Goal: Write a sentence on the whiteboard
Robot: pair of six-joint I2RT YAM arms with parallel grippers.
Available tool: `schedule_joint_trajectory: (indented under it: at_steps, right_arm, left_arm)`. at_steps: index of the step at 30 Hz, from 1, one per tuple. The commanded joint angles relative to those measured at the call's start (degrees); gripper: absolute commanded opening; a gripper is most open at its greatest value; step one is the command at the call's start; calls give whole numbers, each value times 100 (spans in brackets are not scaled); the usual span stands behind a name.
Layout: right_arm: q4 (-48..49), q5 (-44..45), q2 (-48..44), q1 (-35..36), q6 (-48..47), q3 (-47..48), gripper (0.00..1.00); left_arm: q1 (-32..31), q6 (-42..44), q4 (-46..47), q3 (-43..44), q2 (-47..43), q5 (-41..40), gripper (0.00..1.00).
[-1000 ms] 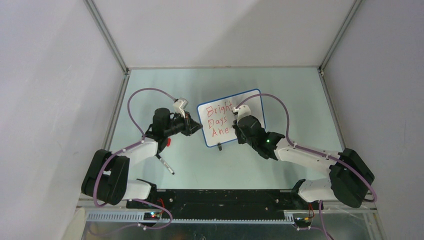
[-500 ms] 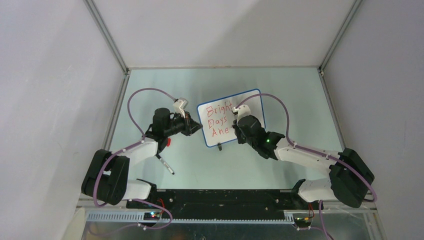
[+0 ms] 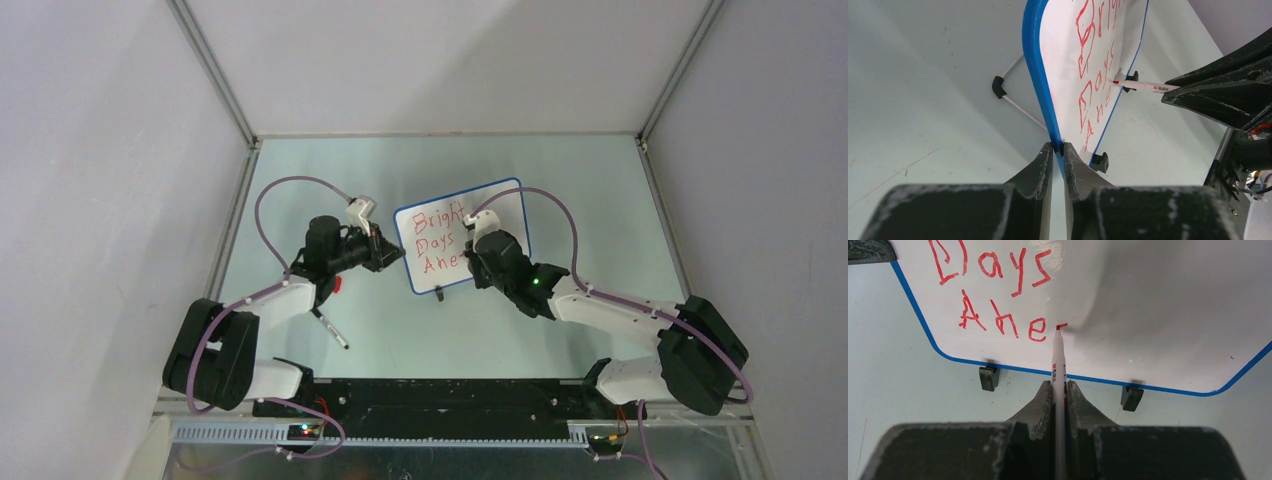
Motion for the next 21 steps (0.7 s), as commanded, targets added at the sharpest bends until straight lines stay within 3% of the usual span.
schedule_joint_trajectory:
  at_steps: [1, 21]
  right_arm:
    - [14, -57, 108, -3, -20, 190, 0]
    - [-170, 361, 59, 52, -111, 190, 0]
  left_arm:
    - [-63, 137, 125, 232, -161, 72, 15]
    - [-63, 150, 120, 224, -185, 73, 15]
